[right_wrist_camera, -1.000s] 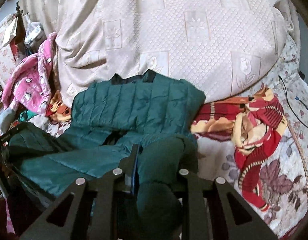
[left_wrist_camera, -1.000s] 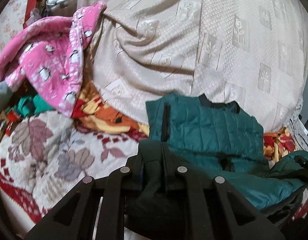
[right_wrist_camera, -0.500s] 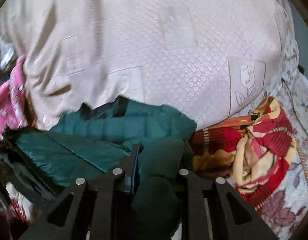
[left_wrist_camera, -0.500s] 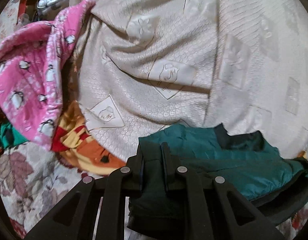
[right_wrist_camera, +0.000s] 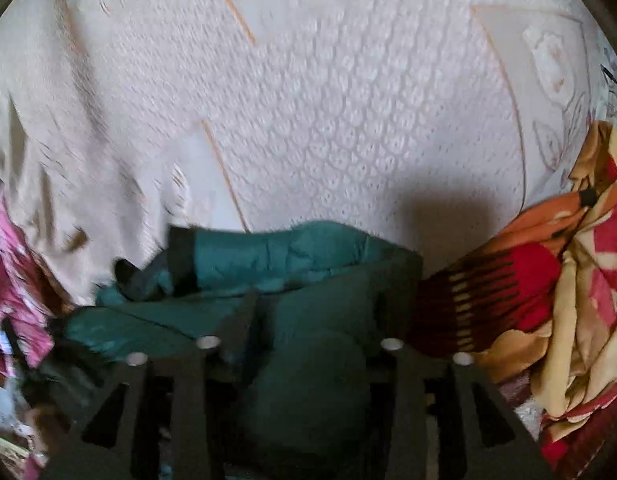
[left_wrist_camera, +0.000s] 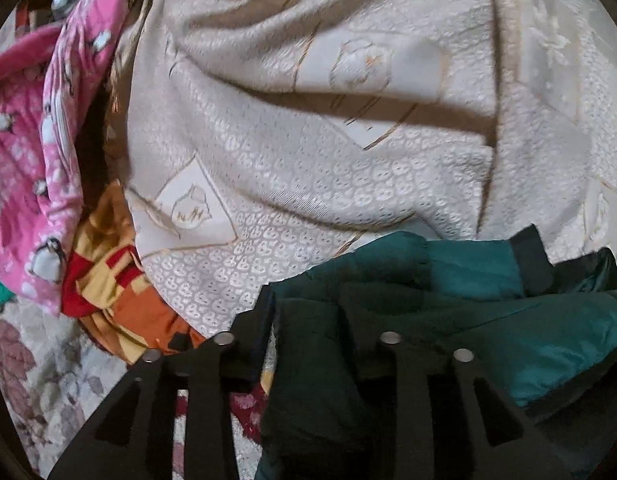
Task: Fold large clothes
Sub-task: 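Grasp the jacket hem with both grippers and lift it, then fold the hem up over the jacket toward the collar with both grippers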
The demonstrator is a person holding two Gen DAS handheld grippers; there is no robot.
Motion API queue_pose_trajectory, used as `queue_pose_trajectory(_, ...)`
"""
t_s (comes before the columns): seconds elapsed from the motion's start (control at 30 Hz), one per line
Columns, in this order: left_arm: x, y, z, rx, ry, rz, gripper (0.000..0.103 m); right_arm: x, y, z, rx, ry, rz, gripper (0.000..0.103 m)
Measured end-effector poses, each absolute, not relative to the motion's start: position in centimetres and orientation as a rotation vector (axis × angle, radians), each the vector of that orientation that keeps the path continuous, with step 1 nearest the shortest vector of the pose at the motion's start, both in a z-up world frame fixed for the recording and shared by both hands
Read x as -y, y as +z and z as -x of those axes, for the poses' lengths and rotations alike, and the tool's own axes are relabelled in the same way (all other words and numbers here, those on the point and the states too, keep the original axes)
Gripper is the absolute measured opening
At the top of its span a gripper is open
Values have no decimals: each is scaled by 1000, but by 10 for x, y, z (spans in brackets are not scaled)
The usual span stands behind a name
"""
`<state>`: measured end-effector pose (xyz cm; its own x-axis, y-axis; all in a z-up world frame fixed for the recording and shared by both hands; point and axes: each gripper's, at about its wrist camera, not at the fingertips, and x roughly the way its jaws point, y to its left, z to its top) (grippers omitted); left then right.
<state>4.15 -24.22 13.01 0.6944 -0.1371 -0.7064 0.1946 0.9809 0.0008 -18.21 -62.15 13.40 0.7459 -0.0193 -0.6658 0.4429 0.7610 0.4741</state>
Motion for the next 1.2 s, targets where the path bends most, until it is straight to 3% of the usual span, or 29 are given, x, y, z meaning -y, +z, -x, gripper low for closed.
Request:
queue_pose_trajectory(0.17, 230, 126, -47, -795, -172, -1, 35, 599, 171, 221, -591, -283, -541, 70)
queue_pose_trajectory(0.4, 231, 123, -47, -791, -178, 5, 35, 536, 205, 285, -386, -179, -367, 73)
queue_pose_trajectory(0.57, 227, 129, -43, -785, -193, 12, 36, 469, 171, 225, -621, 1, -148, 73)
queue_pose_trajectory(0.67, 217, 141, -36, -766, -227, 30, 42, 441, 155, 169, -691, 27, -54, 73)
queue_pose_trajectory(0.8, 195, 165, -17, -706, -275, 65, 51, 450, 150, 102, -660, -52, -158, 73)
queue_pose_trajectory(0.93, 183, 184, 6, -638, -290, 52, 51, 470, 120, 59, -756, -81, -288, 73)
queue_pose_trajectory(1.2, 226, 167, 7, -674, -326, -13, 51, 475, 131, 85, -750, -72, -277, 73)
